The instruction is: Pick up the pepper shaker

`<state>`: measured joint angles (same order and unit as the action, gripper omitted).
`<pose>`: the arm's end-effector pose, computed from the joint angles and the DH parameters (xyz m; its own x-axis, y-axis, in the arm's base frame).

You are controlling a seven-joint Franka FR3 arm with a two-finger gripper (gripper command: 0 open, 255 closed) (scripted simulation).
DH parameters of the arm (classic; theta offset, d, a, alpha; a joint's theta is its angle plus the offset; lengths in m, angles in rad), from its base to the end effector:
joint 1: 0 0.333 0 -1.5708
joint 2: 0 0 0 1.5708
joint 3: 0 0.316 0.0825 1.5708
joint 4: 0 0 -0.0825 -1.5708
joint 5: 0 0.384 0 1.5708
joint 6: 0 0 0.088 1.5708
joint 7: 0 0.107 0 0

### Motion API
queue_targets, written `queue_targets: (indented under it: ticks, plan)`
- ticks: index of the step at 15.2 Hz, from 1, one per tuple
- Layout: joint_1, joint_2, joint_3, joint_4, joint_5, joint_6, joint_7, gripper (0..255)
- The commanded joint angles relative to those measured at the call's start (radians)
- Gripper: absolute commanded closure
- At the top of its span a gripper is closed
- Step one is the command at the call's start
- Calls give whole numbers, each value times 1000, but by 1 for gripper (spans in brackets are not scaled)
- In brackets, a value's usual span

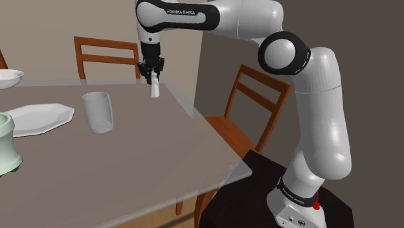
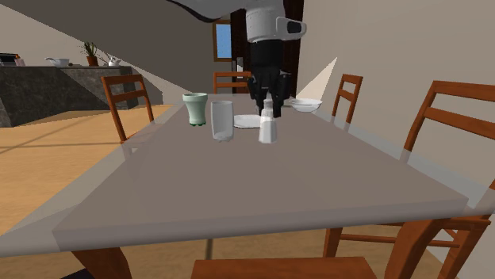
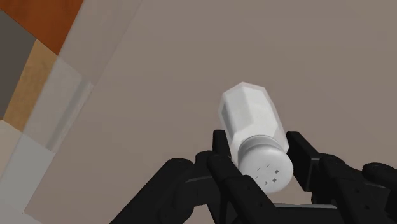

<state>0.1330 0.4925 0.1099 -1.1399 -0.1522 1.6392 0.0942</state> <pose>0.6862 0.1346 0.5266 0.9892 0.1455 0.0184 0.1431 -0.9848 0.0986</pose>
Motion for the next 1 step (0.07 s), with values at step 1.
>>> queue_targets:
  ticks: [1]
  plan:
    - [0, 4, 0, 15, 0, -12, -2, 255]
